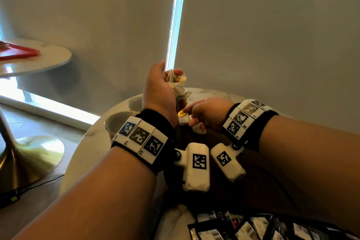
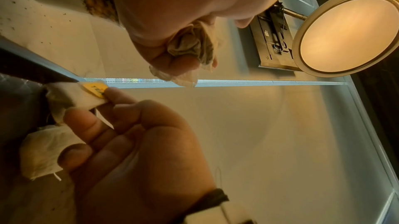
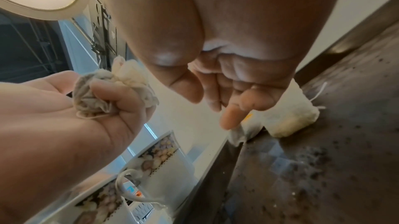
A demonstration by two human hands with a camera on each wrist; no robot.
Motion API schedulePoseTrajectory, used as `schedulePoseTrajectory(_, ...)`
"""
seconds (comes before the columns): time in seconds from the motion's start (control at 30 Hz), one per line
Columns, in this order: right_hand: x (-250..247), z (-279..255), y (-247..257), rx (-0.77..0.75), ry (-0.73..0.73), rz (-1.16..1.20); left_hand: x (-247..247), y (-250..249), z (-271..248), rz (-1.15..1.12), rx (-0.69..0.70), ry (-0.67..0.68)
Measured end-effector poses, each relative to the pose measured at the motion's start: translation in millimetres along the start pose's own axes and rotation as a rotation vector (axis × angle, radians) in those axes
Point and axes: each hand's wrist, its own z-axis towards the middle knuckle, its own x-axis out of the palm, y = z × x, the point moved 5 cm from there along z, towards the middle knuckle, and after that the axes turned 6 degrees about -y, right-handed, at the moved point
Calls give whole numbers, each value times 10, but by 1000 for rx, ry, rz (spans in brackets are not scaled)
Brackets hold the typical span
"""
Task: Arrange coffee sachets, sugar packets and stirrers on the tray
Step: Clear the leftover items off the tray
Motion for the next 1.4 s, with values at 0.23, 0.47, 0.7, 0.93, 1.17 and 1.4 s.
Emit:
schedulePoseTrajectory(0.23,44,3,32,72,47,-100,-16,27,33,-2,-11,2)
schedulePoseTrajectory(0.47,28,32,89,0,0,-182,-28,31,43,-8,-24,-3)
schedulePoseTrajectory(0.7,46,29,55,0,13,-172,-14,21,20,0,-21,2)
schedulePoseTrajectory(0.93,34,46,37,47,5,-101,-27,42,69,-14,-34,0)
schedulePoseTrajectory(1.17,46,-10,64,52,-66,-236,-15,31,33,-12,-39,3)
schedulePoseTrajectory(1.4,-37,-31,168,-42,-107,-279,-19,16,16,0,-32,-11)
